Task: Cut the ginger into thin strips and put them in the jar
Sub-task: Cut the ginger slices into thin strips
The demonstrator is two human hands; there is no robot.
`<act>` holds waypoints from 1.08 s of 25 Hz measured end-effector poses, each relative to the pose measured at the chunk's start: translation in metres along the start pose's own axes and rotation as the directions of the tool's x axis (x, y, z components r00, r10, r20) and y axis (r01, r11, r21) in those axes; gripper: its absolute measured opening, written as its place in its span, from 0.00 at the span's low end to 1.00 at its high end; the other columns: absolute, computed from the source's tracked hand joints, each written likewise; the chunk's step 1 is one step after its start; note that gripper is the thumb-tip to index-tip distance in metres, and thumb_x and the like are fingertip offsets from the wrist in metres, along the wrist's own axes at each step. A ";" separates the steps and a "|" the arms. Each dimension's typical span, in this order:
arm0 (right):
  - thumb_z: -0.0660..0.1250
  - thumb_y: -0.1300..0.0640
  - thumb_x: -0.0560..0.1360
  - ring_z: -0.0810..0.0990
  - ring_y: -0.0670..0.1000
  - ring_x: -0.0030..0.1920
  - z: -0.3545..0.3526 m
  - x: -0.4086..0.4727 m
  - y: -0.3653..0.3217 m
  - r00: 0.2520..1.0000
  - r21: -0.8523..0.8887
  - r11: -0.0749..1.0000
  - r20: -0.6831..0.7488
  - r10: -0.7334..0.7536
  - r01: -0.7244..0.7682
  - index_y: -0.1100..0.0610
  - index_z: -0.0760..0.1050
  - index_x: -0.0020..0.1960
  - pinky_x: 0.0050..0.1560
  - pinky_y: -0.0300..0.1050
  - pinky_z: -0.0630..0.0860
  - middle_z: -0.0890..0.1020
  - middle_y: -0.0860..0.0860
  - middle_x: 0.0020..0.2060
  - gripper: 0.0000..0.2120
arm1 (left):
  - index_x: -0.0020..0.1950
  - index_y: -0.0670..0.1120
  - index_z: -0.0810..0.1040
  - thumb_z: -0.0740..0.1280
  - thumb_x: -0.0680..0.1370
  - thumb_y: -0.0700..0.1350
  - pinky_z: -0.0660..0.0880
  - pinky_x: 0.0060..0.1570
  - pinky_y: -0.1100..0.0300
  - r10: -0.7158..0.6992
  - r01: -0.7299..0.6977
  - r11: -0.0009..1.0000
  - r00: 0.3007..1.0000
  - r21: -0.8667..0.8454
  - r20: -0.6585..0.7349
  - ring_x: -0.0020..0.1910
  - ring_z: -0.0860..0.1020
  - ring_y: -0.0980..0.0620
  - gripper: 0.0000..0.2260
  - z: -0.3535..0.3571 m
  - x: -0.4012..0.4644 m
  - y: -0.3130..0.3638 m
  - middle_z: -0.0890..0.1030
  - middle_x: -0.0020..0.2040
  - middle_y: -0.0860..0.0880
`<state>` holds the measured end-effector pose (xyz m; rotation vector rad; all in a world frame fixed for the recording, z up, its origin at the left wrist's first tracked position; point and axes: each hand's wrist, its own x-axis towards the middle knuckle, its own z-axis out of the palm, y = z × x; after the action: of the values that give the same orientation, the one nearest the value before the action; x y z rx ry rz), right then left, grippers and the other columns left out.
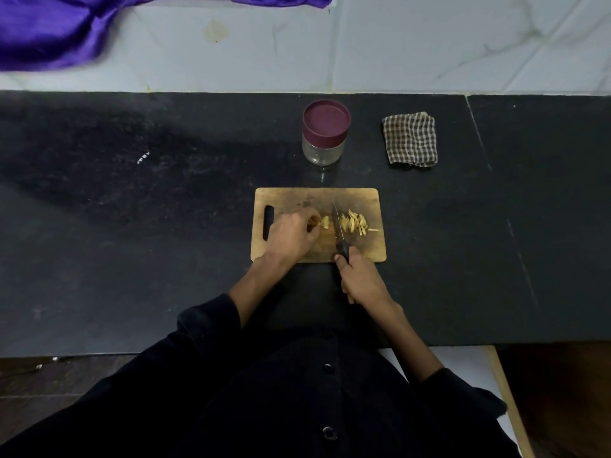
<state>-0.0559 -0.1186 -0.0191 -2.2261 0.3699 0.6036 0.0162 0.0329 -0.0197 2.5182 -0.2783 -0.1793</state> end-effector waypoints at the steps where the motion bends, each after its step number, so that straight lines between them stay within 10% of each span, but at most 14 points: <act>1: 0.54 0.51 0.84 0.75 0.49 0.21 0.000 0.000 0.000 1.000 -0.004 1.000 0.000 0.000 0.000 0.56 0.68 0.54 0.26 0.45 0.73 0.80 0.55 0.34 0.10 | 0.55 0.47 0.79 0.67 0.77 0.44 0.79 0.48 0.53 0.014 -0.014 1.000 1.000 0.006 0.008 0.48 0.80 0.53 0.07 0.000 0.004 0.004 0.82 0.51 0.50; 27: 0.54 0.49 0.83 0.78 0.54 0.24 0.000 0.000 0.001 1.000 -0.017 1.000 -0.006 0.005 -0.005 0.56 0.68 0.54 0.29 0.49 0.77 0.81 0.57 0.36 0.11 | 0.54 0.49 0.82 0.66 0.78 0.41 0.77 0.53 0.54 0.035 -0.035 0.999 0.999 0.026 0.005 0.53 0.79 0.52 0.08 0.011 0.016 0.006 0.82 0.54 0.50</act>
<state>-0.0561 -0.1191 -0.0196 -2.2445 0.3754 0.6048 0.0284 0.0178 -0.0261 2.5369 -0.3289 -0.1690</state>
